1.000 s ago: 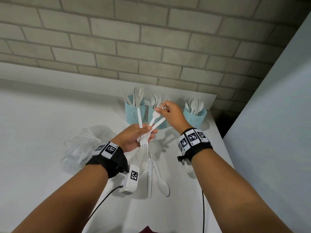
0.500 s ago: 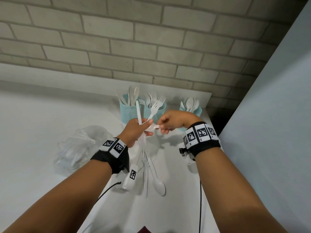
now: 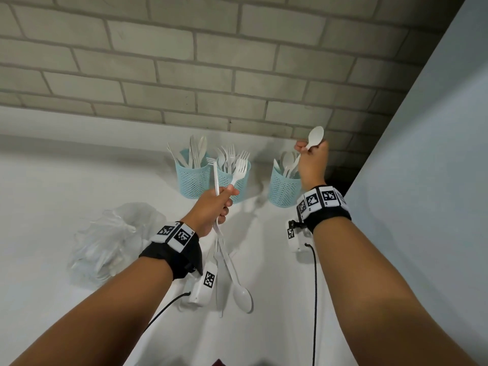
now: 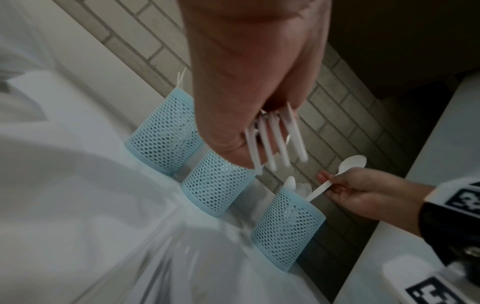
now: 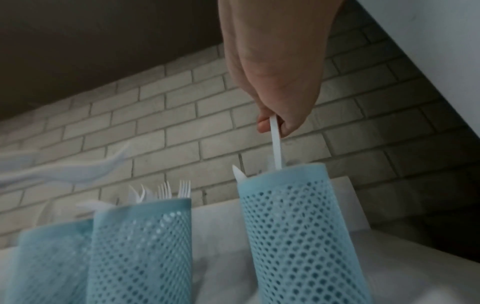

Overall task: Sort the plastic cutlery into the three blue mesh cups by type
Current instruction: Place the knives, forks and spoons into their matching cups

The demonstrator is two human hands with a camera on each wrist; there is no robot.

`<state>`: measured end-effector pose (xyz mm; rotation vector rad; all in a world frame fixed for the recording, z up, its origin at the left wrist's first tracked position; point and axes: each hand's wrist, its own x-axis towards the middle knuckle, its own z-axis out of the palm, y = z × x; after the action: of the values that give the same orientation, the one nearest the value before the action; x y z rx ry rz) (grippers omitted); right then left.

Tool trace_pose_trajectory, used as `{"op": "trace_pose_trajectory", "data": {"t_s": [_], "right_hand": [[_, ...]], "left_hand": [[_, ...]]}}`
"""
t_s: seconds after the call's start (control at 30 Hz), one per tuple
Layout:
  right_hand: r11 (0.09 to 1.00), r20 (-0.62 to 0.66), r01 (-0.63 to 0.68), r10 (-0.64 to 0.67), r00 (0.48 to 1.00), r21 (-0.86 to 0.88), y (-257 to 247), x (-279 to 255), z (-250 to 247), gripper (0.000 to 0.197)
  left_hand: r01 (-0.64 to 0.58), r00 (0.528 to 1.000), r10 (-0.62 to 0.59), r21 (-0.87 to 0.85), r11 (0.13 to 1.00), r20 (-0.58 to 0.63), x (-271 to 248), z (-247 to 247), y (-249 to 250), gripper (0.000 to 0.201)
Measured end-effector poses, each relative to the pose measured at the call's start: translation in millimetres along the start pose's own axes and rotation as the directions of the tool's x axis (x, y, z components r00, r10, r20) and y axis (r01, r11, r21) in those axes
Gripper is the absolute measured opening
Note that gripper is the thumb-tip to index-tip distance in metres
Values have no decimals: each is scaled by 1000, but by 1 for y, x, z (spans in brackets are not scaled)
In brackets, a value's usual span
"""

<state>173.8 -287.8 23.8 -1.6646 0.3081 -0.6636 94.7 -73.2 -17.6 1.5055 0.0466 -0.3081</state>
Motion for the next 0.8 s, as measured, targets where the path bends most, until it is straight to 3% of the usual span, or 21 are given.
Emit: {"op": "trace_pose_trajectory", "data": {"t_s": [0.13,0.23,0.33,0.43,0.53,0.67,0.73,0.8], "right_hand": [[986,39,-134,139,990,-98,21,6,5,34],[981,63,-132,142,988,-140,22,6,2,41],[977,63,-17,31,998,-212,14,3,2,45],[944,55,176,-168,984,-279,2,-6,7,38],[885,140,401,-377,916,-238,-11,-21,17,30],[758,390,627,-530,753,-179,-23,-52,33,23],[727,559,665,-484,673,-172,-19,-67,42,30],[733,699,648,-352,622,-207,-12,-77,48,46]], "left_hand": [[78,994,-77,-15,997,77,-1,0,2,35],[141,984,-134,-57,988,114,0,-3,2,41],[167,980,-155,-99,981,122,1,-5,2,35],[158,985,-149,-99,982,91,2,-4,1,33],[146,987,-139,-86,986,85,2,-3,0,33],[165,980,-151,-101,981,133,-2,-2,3,36],[197,963,-172,-108,974,207,-4,-2,7,39],[226,938,-188,-103,969,292,-7,-5,10,42]]}}
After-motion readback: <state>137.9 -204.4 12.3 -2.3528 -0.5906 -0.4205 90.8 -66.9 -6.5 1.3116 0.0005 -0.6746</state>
